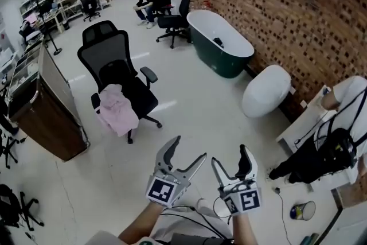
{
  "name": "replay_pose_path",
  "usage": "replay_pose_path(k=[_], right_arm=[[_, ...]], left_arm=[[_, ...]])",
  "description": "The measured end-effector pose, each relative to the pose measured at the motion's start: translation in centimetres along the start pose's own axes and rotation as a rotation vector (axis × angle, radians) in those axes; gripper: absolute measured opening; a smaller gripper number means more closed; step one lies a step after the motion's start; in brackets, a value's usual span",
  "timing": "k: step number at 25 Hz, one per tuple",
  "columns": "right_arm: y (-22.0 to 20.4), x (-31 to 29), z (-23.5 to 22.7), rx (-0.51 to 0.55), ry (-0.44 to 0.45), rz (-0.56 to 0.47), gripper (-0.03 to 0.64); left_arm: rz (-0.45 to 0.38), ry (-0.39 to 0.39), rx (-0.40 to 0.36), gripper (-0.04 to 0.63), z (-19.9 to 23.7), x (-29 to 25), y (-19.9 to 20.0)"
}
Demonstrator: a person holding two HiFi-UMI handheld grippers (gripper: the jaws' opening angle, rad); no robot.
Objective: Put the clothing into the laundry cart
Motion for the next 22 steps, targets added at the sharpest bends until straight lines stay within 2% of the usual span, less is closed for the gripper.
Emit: replay_pose_path(k=[5,7,10,13,17,22], right_arm=[[-1.3,-3.4,-0.5,-0.043,0.250,0.072,0.419],[-1.3,-3.8,-0.9,-0.058,0.323,0.087,0.419],[-1.8,-4.5,-1.4,-0.097,0.413,0.115,0.419],[-2.7,-5.4,-1.2,-0.135,0.482,0.148,0.419],[-3.4,-6.8,0.5,-0.182,0.562,0.167,0.419],[-4.6,-9.4,5.0,-0.193,0.673,0.183,0.419]], left_arm=[[0.069,0.261,-0.031,0.364,0.5,2.0,-0.8],[0.108,0.341,-0.077,0.360,0.2,2.9,-1.9],[0.154,0.454,-0.092,0.360,-0.6,4.1,-2.2],[0.199,0.535,-0.096,0.360,-1.4,5.3,-2.1],[0.215,0.619,-0.061,0.360,-1.4,6.3,-0.1],[0.250,0.721,-0.094,0.360,1.0,10.0,-0.1]])
Point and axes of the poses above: the fingertips, and each gripper's own axes: x backward along the fingers, z to its left, y out of its top, the point moved 7 cm from there along x, backward along the fingers, and after that the axes turned 14 degrees about -x, right-handed, at the moved point
